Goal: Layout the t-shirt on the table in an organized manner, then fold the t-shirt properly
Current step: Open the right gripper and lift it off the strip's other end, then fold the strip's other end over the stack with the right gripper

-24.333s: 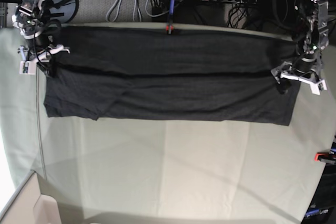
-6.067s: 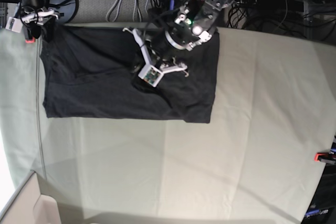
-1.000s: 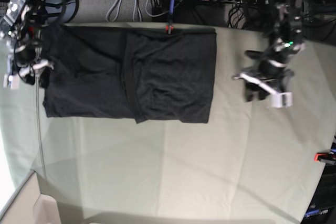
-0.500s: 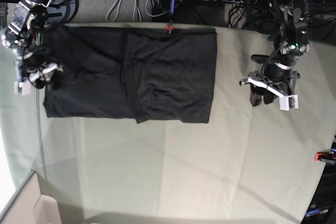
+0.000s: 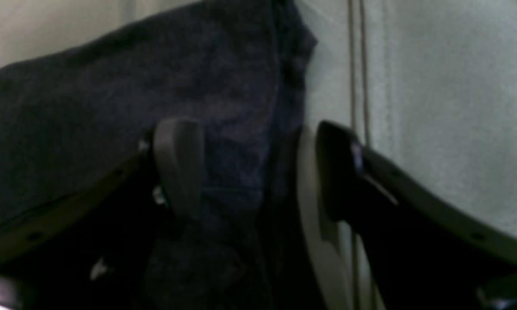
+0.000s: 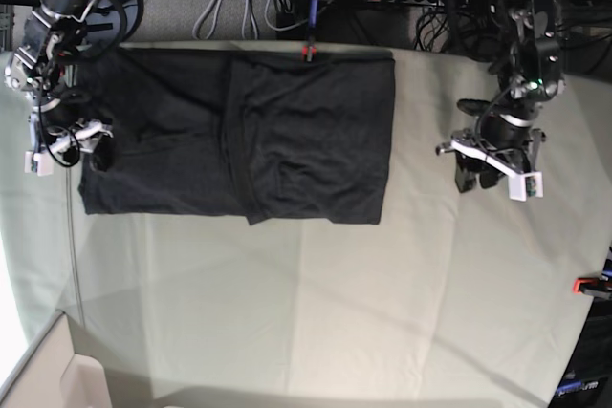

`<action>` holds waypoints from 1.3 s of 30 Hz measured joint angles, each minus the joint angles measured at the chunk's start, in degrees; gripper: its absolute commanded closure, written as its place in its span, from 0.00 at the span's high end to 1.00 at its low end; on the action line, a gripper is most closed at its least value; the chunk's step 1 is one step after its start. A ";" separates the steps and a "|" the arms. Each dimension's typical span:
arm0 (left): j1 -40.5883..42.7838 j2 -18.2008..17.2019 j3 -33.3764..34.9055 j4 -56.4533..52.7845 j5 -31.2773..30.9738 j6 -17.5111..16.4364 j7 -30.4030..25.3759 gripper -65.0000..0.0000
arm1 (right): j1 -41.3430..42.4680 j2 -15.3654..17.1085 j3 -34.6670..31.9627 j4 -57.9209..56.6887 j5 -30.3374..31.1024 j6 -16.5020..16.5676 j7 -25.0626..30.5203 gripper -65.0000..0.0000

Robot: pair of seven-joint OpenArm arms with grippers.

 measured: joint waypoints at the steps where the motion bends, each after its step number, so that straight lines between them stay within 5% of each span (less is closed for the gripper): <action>1: 0.00 0.02 0.00 0.00 0.00 0.00 0.02 0.35 | -0.31 0.00 0.00 0.20 0.17 0.02 0.02 0.65; 20: -1.51 0.15 0.04 -2.82 0.00 0.00 -0.79 0.35 | -7.06 -4.00 -0.28 10.01 -0.87 0.00 -1.75 0.63; 24: -1.25 0.07 0.04 -2.84 0.00 0.00 -0.79 0.35 | -6.95 -4.17 -0.28 10.01 -0.83 0.00 -1.95 0.44; 30: -1.18 -0.24 0.00 -2.84 0.00 0.00 -0.81 0.35 | -6.84 -4.39 -2.58 10.01 -0.70 0.00 -2.21 0.00; 39: 0.20 -0.24 -0.02 -1.42 0.17 0.02 -0.17 0.35 | -7.41 -4.61 -2.21 12.28 0.42 0.04 -3.52 0.00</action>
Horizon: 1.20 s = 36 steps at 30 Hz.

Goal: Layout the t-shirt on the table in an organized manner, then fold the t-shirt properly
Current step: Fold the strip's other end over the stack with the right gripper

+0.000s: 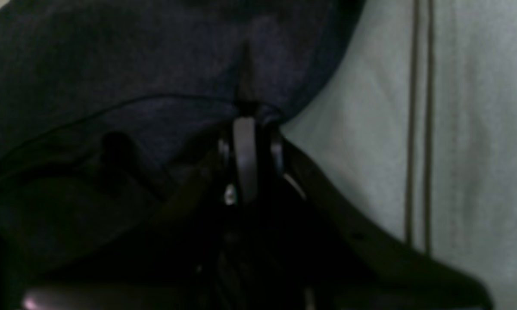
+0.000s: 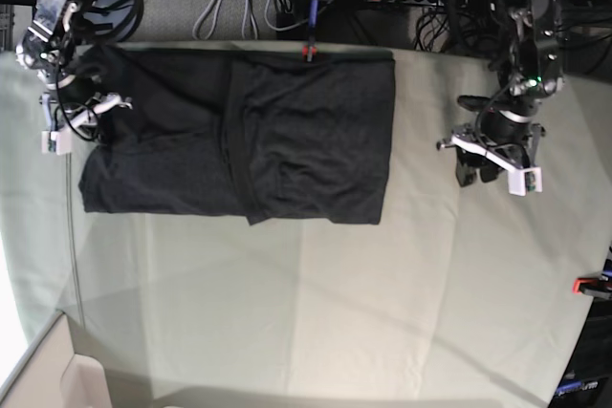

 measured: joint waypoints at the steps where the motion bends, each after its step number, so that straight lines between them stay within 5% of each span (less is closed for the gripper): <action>1: 0.02 -0.02 0.00 0.15 0.00 -0.02 0.11 0.35 | -0.42 -0.20 0.02 1.95 0.24 0.00 0.02 0.00; 13: 3.30 -1.38 -2.78 4.22 0.00 -0.07 0.22 0.35 | -6.78 -8.44 -6.64 23.02 0.15 0.00 0.24 0.00; 21: 4.57 -1.70 -4.04 5.66 -0.07 -0.17 0.22 0.35 | -9.55 -13.55 -16.35 27.98 -8.17 -0.02 0.11 0.00; 36: 8.90 -1.57 -10.82 9.11 0.04 0.02 0.26 0.35 | -2.25 -13.03 -40.35 22.82 -11.67 -0.02 -0.17 0.00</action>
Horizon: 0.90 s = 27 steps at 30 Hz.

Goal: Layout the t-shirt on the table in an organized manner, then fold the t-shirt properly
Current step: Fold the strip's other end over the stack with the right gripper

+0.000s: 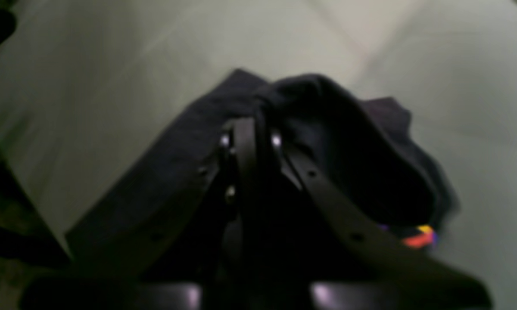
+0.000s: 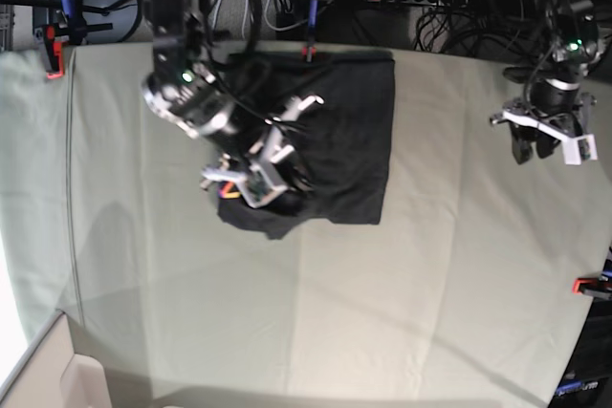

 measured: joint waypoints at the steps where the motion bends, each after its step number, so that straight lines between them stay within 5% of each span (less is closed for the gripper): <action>1: -0.07 0.02 -0.28 0.00 -0.02 -0.04 0.00 0.35 | 0.66 0.07 -0.87 -0.50 -0.17 0.00 -0.46 0.00; 12: 1.20 0.04 -4.09 0.26 -0.09 -0.15 -0.07 0.35 | 4.55 0.26 -10.69 -5.40 0.15 -0.02 -1.33 0.00; 19: 2.21 0.13 -4.11 0.24 -0.04 -0.09 -0.11 0.35 | 7.02 0.35 -10.91 -12.72 -0.13 0.00 -2.12 0.00; 27: 2.19 -0.15 -4.13 0.24 -0.04 -0.07 -0.09 0.35 | 6.05 0.33 -11.69 -10.25 -0.17 0.00 -1.97 0.49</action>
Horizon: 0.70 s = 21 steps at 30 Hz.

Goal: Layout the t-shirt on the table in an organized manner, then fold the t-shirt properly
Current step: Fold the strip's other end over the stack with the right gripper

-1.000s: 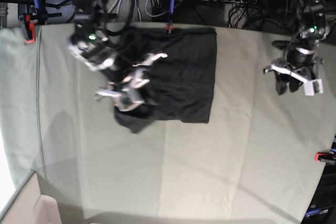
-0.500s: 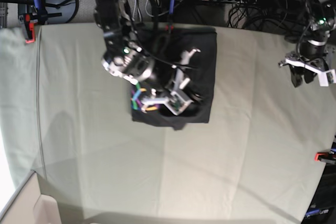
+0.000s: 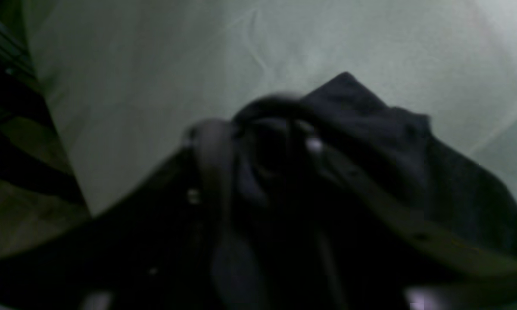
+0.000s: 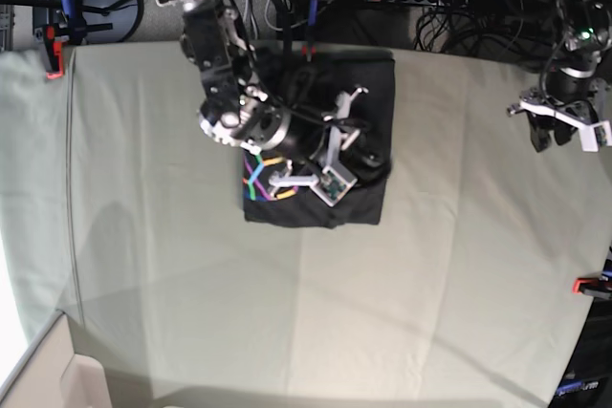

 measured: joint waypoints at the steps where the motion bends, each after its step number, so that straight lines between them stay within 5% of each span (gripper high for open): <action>1: -0.02 0.00 0.02 0.00 -0.04 -0.02 0.02 0.35 | -0.83 -0.02 -0.04 1.55 0.17 0.02 0.20 0.54; 7: -0.09 0.00 0.02 -0.02 -0.17 -0.07 0.04 0.35 | -2.91 1.29 2.21 10.19 0.66 0.00 0.66 0.59; 13: -0.15 0.24 0.02 -0.02 -0.11 -0.02 0.07 0.35 | -2.01 2.56 11.04 5.14 0.02 0.00 -0.13 0.59; 21: -0.02 0.48 0.11 -0.11 -0.20 -0.02 0.02 0.35 | -1.84 2.38 9.77 0.37 0.11 0.00 0.24 0.59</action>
